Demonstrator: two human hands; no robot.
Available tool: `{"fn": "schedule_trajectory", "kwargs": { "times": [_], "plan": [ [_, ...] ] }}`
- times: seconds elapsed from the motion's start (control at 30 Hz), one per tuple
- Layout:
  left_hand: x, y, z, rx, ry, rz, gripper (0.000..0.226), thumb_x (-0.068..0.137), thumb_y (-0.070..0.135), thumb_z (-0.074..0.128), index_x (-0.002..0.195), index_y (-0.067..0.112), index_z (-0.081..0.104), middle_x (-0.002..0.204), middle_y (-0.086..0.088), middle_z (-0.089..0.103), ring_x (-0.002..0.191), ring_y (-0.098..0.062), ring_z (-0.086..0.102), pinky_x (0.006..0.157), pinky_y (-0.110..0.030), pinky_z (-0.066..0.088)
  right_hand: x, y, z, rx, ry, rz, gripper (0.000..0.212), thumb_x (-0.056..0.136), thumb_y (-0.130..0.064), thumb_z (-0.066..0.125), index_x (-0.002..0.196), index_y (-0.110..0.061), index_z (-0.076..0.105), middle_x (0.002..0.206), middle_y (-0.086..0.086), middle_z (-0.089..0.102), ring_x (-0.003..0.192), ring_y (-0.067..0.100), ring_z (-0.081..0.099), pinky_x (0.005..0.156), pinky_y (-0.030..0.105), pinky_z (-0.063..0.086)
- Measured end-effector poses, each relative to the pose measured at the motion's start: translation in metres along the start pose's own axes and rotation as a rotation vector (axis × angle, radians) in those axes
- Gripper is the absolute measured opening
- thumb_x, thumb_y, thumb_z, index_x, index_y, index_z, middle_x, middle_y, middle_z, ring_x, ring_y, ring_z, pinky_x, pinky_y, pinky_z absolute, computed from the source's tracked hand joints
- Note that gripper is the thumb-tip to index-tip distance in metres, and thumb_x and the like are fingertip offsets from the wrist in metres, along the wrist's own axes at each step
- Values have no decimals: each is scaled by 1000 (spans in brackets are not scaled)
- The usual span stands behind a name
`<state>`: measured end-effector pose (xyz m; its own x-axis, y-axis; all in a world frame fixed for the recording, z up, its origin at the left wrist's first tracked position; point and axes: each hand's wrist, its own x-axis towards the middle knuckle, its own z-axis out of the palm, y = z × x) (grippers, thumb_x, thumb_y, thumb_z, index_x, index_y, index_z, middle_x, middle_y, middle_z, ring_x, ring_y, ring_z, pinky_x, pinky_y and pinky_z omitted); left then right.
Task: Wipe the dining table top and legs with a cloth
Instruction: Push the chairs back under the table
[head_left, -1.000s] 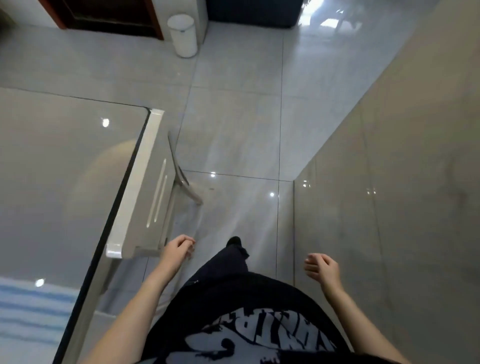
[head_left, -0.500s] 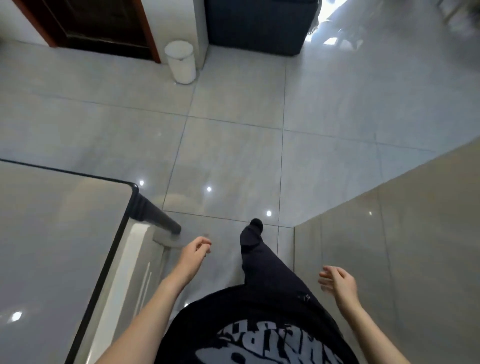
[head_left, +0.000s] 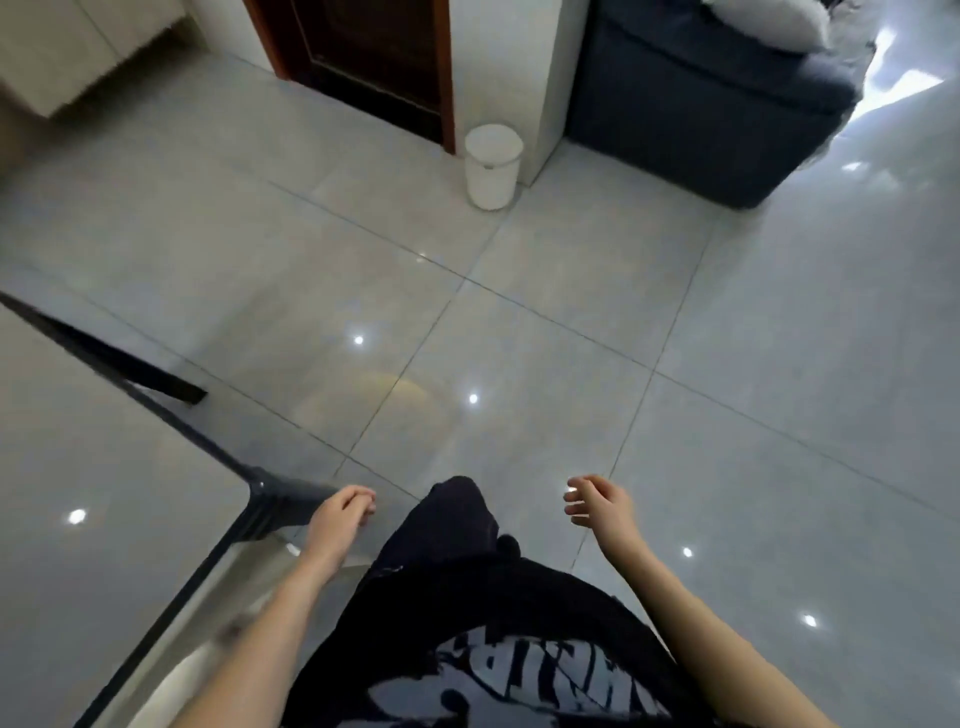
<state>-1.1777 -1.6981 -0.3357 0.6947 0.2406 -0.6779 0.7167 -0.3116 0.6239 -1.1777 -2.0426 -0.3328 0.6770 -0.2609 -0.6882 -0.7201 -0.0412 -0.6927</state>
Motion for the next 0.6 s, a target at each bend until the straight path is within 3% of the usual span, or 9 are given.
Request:
{"fn": "schedule_trajectory", "kwargs": {
  "times": [0.1, 0.37, 0.53, 0.6],
  "plan": [
    [32, 27, 5, -49, 59, -40, 24, 96, 11, 49, 81, 19, 66, 82, -4, 67, 76, -22, 61, 68, -30, 44, 49, -38, -1, -21, -20, 3, 18, 96, -11, 51, 92, -2, 66, 83, 15, 66, 71, 26, 62, 62, 30, 49],
    [156, 156, 15, -82, -15, 8, 24, 98, 10, 46, 83, 16, 64, 84, -6, 66, 78, -22, 59, 68, -27, 46, 167, -130, -30, -27, 117, 71, 16, 96, -6, 50, 93, 5, 62, 81, 17, 62, 68, 29, 59, 64, 35, 47],
    [221, 242, 15, -40, -45, 97, 20, 78, 37, 49, 78, 26, 66, 76, 4, 70, 73, -18, 62, 77, -37, 48, 225, -211, -31, -49, 144, 45, 19, 97, -4, 46, 92, 3, 63, 86, 21, 63, 72, 34, 59, 68, 37, 48],
    [242, 269, 14, -42, -36, 113, 16, 83, 31, 51, 77, 26, 66, 75, 4, 68, 71, -17, 61, 74, -34, 47, 248, -247, -25, -49, 134, 37, 19, 98, -5, 46, 92, 3, 63, 86, 20, 63, 75, 35, 60, 69, 38, 49]
  ]
}}
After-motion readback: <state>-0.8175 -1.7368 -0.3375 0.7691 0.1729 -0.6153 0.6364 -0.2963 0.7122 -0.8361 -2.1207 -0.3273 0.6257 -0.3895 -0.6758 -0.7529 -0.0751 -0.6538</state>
